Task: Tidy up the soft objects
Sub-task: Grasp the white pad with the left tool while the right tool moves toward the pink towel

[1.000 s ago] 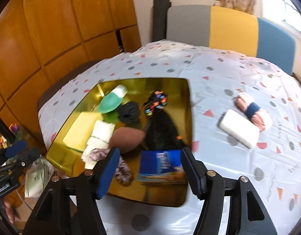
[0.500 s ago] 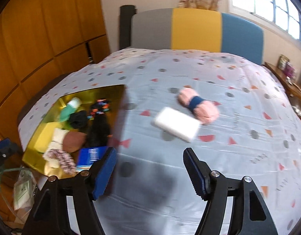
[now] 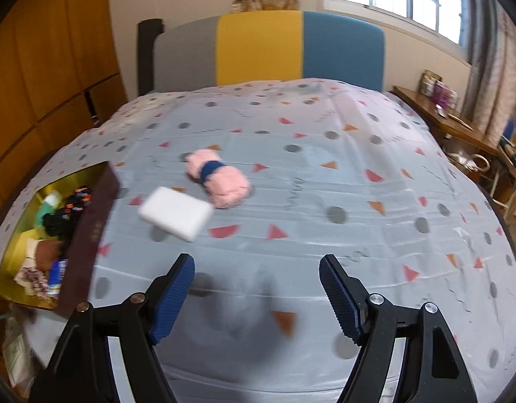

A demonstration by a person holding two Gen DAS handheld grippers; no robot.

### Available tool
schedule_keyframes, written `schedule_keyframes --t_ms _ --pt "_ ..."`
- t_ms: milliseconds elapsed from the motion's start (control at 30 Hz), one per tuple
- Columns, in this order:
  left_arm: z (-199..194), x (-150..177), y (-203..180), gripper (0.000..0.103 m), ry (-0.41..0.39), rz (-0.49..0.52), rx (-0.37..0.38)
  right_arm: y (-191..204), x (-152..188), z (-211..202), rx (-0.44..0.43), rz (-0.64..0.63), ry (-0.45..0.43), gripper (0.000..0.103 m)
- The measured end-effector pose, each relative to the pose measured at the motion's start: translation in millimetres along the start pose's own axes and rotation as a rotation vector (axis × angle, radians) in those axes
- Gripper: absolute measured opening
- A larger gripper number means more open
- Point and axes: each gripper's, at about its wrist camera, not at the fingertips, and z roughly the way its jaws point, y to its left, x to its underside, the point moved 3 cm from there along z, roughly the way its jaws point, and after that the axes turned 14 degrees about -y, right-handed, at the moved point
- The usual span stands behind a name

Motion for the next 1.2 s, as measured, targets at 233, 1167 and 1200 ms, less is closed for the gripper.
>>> schedule_keyframes --t_ms 233,1167,1200 --pt "39 -28 -62 0.067 0.071 0.038 0.147 -53 19 8 0.076 0.117 0.016 0.078" --pt "258 -24 -138 0.082 0.507 -0.441 0.113 -69 5 -3 0.000 0.315 -0.012 0.084" --pt "261 -26 -138 0.083 0.511 -0.437 0.108 -68 4 -4 -0.004 0.317 -0.013 0.084"
